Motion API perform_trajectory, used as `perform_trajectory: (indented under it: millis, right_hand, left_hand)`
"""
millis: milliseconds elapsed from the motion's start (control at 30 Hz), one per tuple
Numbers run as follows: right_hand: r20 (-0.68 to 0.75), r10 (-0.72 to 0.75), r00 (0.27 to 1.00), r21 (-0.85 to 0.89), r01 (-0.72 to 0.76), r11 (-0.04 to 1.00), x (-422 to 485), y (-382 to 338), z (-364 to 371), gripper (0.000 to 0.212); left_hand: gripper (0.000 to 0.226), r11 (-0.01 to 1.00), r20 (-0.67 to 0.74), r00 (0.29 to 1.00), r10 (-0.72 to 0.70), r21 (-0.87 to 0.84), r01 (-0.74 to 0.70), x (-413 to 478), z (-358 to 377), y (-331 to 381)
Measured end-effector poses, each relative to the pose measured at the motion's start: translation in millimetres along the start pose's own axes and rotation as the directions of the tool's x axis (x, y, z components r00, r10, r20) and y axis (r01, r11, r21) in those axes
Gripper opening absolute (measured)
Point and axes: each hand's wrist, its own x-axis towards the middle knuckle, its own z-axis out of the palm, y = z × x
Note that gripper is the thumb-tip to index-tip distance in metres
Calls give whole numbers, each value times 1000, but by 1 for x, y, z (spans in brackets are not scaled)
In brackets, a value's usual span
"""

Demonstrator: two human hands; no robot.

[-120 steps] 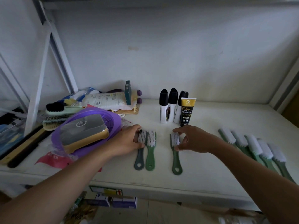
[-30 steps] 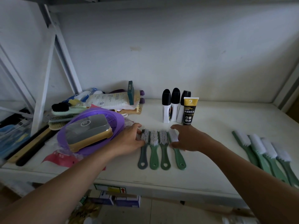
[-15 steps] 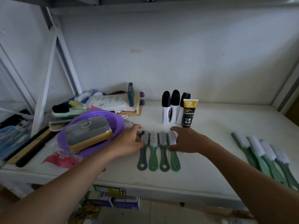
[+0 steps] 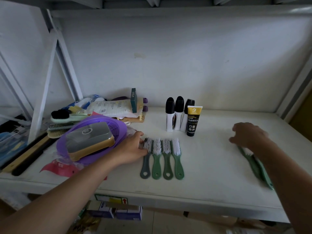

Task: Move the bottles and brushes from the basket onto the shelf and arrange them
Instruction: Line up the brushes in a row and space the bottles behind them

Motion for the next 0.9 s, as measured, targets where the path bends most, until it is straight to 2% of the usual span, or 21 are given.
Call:
perform_trajectory:
  millis: [100,233,367,433,500,600,700,800,900]
  right_hand:
    - [71,-24,997,11,23,1000,1,13,6,41]
    - [35,-175,984,33,174,984,-9,2,12,32]
    - [32,-332,943,201,319,926,-19,-22,17,24]
    - [-27,-376,926,260,370,892,-19,-26,11,23]
    - [-46,-326,944,266,326,907,-16,-20,1,36]
    - [98,-224,970,76,217,973,-18,-5,-9,58]
    - [202,-192,960,-55,207,977,-26,-4,-13,53]
    - [153,-197,968,-2,200,980,-30,-16,-9,38]
    - [169,-226,959,79,216,973,-37,-31,-1,35]
  left_hand:
    - [82,1000,15,1000,-8,-10,8,1,-1,-1]
    - [84,1000,28,999,-16,-1,16,3,-1,-2]
    - [84,1000,36,999,-24,7,23,4,-1,-2]
    - [85,1000,38,999,-24,11,24,4,-1,-2]
    - [85,1000,39,999,-24,9,23,4,-1,-1]
    - [85,1000,39,999,-18,10,18,4,0,-1]
    - [85,1000,43,999,-12,16,12,3,0,-2]
    - [86,1000,49,999,-14,13,13,4,0,-3]
    - [86,1000,56,998,-21,7,21,4,0,-2]
